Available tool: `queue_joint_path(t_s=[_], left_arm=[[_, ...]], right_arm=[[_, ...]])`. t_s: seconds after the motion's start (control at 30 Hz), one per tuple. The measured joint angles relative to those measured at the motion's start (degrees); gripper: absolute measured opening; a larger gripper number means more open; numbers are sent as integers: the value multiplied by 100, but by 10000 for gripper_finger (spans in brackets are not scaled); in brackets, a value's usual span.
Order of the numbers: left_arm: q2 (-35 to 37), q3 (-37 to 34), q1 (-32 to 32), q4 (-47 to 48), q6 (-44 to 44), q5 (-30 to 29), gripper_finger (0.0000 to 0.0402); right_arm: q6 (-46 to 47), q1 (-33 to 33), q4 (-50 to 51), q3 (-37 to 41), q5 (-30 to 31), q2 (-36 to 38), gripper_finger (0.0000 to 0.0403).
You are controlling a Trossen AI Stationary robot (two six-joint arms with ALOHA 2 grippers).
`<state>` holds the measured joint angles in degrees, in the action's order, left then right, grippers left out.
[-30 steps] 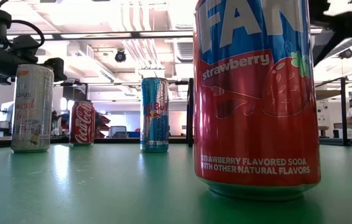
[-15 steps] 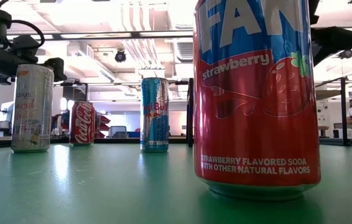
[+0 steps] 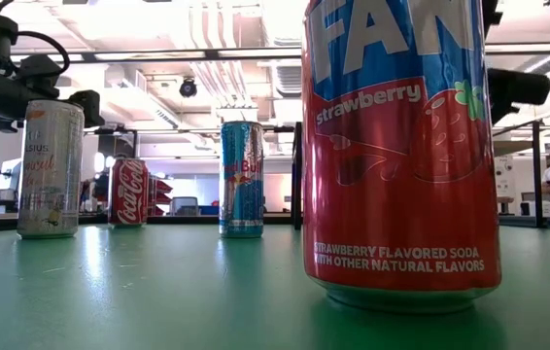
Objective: Place canned beverage on shelf
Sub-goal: Put the top red soda can on the shelf
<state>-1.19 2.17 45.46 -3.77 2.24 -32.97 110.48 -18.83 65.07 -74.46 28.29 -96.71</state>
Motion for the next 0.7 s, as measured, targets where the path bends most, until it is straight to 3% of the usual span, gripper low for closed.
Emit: queue_joint_path(t_s=[0.33,0.53,0.7], left_arm=[[0,1,-1,0,0,0,293],[0,0,1,2,0,0,293],[0,1,1,0,2,0,293]], right_arm=[[402,50,-1,-6,20,-190,299],[461,50,-3,-68,-63,-157,298],[365,44,854,-886,-91,-89,298]])
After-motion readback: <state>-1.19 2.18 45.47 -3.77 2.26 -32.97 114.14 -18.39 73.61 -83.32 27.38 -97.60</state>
